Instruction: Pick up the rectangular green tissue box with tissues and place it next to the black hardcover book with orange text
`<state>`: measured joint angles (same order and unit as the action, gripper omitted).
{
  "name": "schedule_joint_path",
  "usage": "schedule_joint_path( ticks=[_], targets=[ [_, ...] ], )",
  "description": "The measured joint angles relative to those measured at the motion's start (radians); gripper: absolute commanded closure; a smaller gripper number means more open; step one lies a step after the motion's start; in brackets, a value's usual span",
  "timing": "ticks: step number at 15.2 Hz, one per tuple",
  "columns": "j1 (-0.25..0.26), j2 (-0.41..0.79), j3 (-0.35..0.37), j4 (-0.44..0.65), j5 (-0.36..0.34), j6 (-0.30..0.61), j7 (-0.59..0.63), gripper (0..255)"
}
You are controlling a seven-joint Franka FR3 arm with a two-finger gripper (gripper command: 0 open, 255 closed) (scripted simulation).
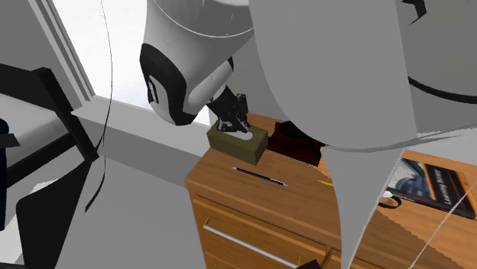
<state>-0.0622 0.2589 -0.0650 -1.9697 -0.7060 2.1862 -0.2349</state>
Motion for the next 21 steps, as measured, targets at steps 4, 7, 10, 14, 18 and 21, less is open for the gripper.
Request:
schedule_joint_path(
  ticks=[4, 7, 10, 14, 18, 21],
  targets=[
    [0.000, -0.026, 0.003, 0.013, 0.015, -0.032, -0.028, 255],
    [0.001, -0.048, 0.006, 0.024, 0.027, -0.059, -0.049, 255],
    [0.002, -0.059, 0.009, 0.048, 0.039, -0.090, -0.071, 255],
    [0.003, -0.084, 0.011, 0.067, 0.053, -0.127, -0.098, 255],
    [0.004, -0.104, 0.014, 0.093, 0.066, -0.166, -0.126, 255],
    [0.005, -0.113, 0.015, 0.121, 0.075, -0.196, -0.149, 255]
  ],
)
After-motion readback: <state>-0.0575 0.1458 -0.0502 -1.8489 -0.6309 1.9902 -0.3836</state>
